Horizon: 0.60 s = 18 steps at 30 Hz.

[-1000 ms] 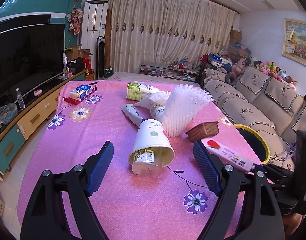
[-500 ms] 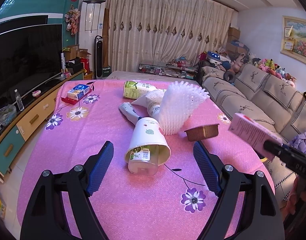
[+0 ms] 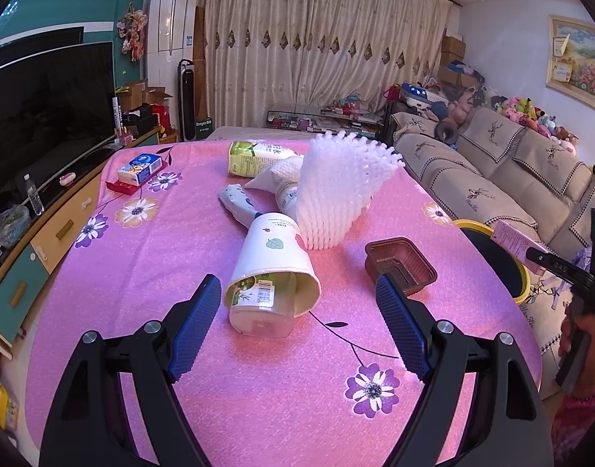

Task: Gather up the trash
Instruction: 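Carry the milk carton with the right gripper over the bin and release, then reach the left gripper toward the clear green-lidded cup on the table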

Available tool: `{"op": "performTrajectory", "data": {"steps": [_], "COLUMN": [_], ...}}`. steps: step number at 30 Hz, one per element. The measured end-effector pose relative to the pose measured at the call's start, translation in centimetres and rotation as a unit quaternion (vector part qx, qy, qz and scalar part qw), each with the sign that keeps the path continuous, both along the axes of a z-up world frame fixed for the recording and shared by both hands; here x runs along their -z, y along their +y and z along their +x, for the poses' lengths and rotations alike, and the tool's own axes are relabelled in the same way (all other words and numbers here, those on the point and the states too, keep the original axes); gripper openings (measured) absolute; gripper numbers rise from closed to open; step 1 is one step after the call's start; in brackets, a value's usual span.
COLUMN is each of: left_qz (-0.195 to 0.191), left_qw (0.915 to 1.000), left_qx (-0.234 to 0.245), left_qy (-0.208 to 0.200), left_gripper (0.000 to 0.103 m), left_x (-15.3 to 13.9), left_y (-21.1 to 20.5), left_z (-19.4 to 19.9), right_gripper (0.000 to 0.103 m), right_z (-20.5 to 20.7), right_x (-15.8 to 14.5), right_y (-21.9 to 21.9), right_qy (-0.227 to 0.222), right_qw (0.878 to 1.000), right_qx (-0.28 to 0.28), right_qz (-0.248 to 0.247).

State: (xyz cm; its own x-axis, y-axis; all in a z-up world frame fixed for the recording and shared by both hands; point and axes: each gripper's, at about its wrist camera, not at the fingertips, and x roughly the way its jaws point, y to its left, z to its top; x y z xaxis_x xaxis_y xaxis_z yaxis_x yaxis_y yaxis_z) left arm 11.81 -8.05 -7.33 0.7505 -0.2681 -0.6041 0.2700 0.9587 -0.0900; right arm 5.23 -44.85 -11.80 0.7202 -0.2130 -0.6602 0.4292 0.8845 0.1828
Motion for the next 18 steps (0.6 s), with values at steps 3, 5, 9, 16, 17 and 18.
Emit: {"op": "performTrajectory", "data": {"steps": [3, 5, 9, 16, 17, 18], "left_qz": [0.003, 0.005, 0.007, 0.005, 0.006, 0.006], "left_qw": [1.0, 1.0, 0.9999, 0.9998, 0.9997, 0.9997], "left_qx": [0.002, 0.003, 0.003, -0.003, -0.003, -0.004], "left_qy": [0.005, 0.007, 0.01, 0.02, 0.022, 0.024], "left_gripper": [0.081, 0.081, 0.081, 0.081, 0.081, 0.081], "left_x": [0.3, 0.4, 0.7, 1.3, 1.5, 1.6], "left_y": [-0.4, -0.6, -0.6, -0.3, -0.3, -0.3], "left_z": [0.3, 0.5, 0.8, 1.5, 1.6, 1.8], "right_gripper": [0.048, 0.049, 0.054, 0.057, 0.057, 0.057], "right_z": [1.3, 2.2, 2.8, 2.0, 1.8, 1.7], "right_x": [1.1, 1.7, 2.2, 1.5, 1.4, 1.3], "right_y": [-1.1, -1.6, -2.1, -1.0, -0.8, -0.6], "right_qy": [0.013, 0.019, 0.023, 0.012, 0.011, 0.01], "right_qw": [1.0, 1.0, 0.999, 0.999, 1.0, 1.0], "right_qx": [0.01, 0.016, 0.028, 0.027, 0.025, 0.024], "right_qz": [-0.001, -0.003, -0.01, -0.016, -0.015, -0.015]}}
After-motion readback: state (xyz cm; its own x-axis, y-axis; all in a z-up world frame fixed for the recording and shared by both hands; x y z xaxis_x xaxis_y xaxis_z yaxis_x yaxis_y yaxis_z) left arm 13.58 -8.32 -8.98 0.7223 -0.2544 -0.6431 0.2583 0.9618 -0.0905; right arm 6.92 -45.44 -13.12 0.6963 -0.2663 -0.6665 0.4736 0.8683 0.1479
